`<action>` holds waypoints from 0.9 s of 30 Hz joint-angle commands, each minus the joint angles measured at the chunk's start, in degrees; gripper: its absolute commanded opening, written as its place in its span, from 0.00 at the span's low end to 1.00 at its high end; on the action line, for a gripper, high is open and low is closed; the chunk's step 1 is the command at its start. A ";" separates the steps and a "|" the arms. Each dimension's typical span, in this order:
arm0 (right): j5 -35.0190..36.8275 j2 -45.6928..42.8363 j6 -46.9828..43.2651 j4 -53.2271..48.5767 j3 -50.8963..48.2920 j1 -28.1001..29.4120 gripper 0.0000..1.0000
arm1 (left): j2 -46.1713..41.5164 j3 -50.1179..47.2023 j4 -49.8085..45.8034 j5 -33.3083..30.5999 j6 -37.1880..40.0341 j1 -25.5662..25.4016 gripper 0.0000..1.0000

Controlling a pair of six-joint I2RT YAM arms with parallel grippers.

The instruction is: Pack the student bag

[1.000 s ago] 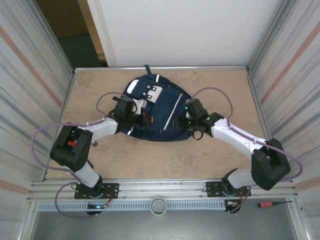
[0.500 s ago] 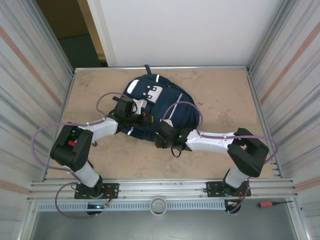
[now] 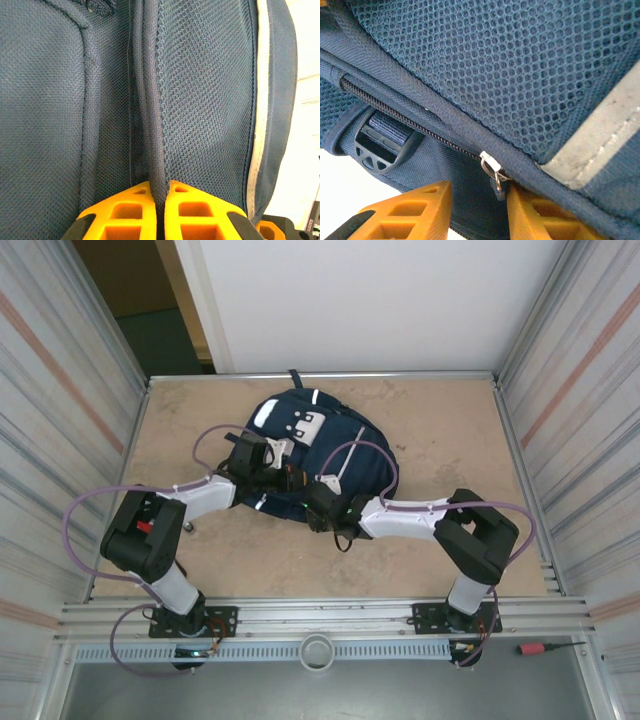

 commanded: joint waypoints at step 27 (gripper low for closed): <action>4.50 -17.59 -8.09 -7.82 -10.76 -8.63 0.00 | -0.95 -0.66 -7.58 -8.26 7.44 6.21 0.00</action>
